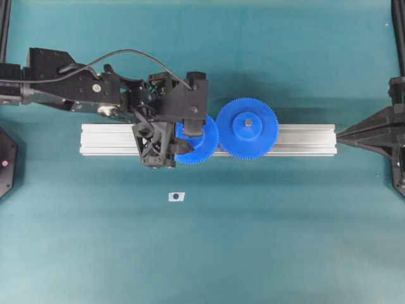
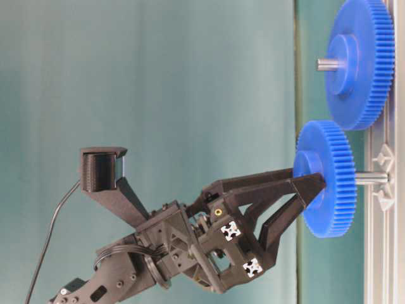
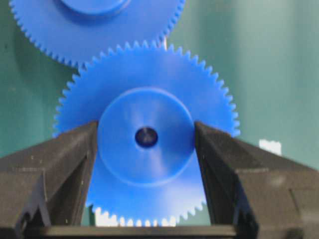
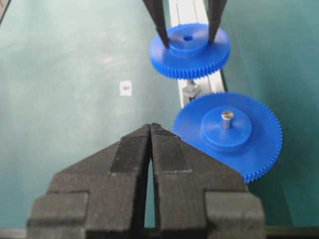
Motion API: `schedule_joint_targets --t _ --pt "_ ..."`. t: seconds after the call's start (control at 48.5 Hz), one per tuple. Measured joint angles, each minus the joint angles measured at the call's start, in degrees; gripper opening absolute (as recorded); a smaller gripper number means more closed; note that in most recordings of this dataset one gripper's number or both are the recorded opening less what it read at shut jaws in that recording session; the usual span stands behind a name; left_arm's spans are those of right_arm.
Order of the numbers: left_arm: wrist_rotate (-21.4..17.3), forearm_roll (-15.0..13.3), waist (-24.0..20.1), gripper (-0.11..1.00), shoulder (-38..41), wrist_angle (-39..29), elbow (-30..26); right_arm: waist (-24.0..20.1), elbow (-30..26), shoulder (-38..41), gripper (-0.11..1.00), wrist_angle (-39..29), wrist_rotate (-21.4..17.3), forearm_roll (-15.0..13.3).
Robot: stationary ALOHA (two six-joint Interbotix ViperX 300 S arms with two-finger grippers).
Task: Find the location of the shaft and insert the small gear.
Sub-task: 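Align the gear bore with the shaft and lower it down, meshing with large gear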
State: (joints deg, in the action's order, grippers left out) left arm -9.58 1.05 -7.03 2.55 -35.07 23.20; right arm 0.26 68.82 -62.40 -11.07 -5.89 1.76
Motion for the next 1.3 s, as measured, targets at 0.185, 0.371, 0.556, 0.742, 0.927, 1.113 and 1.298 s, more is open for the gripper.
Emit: schedule_joint_targets --t 0.185,0.371,0.556,0.742,0.927,1.113,1.298 --pt "0.0 0.1 -0.4 0.64 0.3 1.6 -0.4 0.2 0.2 0.1 0.06 0.1 0.0 0.0" --pt "0.2 0.1 -0.4 0.64 0.4 1.8 -0.8 0.2 0.2 0.0 0.06 0.1 0.0 0.0" --pt "0.3 0.1 -0.4 0.64 0.4 1.8 -1.0 0.2 0.2 0.0 0.06 0.2 0.0 0.0" --pt "0.5 0.0 -0.4 0.64 0.7 1.8 -1.4 0.3 0.2 0.0 0.06 0.2 0.0 0.0" --pt "1.2 0.1 -0.4 0.65 1.2 1.8 -2.1 0.8 0.3 0.0 0.06 0.2 0.0 0.0" --pt "1.5 0.1 0.3 0.88 1.6 1.7 -3.0 1.1 0.4 0.0 0.06 0.2 0.0 0.0" --pt "2.5 0.1 1.1 0.89 2.0 1.5 -4.0 1.1 0.4 0.0 0.06 0.2 0.0 0.0"
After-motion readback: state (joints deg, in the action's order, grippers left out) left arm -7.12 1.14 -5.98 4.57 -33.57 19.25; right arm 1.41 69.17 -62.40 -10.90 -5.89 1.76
